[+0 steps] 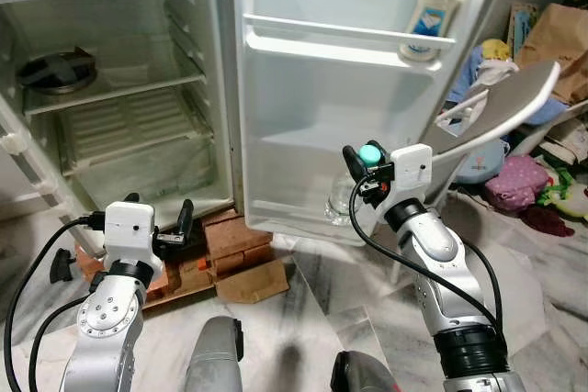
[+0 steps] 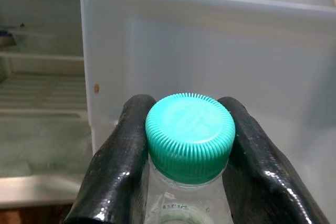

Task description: Restocking fridge

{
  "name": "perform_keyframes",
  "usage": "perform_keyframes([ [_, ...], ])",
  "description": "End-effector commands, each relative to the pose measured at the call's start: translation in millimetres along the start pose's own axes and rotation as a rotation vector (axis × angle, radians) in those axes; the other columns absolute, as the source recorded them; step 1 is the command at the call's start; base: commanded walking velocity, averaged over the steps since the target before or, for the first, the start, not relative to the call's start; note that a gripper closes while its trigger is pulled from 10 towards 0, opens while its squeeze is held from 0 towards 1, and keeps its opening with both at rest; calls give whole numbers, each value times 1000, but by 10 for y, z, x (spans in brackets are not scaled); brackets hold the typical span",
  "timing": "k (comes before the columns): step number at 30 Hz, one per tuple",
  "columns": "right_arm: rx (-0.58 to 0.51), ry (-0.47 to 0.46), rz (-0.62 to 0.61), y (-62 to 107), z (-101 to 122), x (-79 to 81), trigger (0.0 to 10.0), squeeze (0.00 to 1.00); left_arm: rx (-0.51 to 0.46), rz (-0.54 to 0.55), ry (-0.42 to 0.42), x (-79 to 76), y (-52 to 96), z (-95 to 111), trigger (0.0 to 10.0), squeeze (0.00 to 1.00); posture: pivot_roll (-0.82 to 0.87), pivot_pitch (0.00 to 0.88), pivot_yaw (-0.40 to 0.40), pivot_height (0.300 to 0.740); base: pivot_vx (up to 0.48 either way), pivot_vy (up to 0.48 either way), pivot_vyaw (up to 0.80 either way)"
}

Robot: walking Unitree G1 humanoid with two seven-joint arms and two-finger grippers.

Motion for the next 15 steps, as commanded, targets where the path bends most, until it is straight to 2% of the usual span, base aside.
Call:
perform_keyframes([
  [1,-30,18,10,-21,73,-2,10000,0,-22,-7,2,-24,-18,60,10000,0,140,27,-70,656,364,0,0],
  [15,-16,30,4,-21,35,-24,10000,0,-19,-14,7,-50,-33,55,10000,0,138,28,-71,656,362,0,0],
])
Point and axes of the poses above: a point about 5 cm out from each wrist's last joint towards the gripper, its own y axis pointing back from the gripper into the wrist, its own z axis along the axis of the wrist's last joint, x = y × z, the point moved 5 cm from there along -y, pointing out of the wrist towards the gripper, and after that the axes turned 5 degrees about -y, right-handed, at the moved point
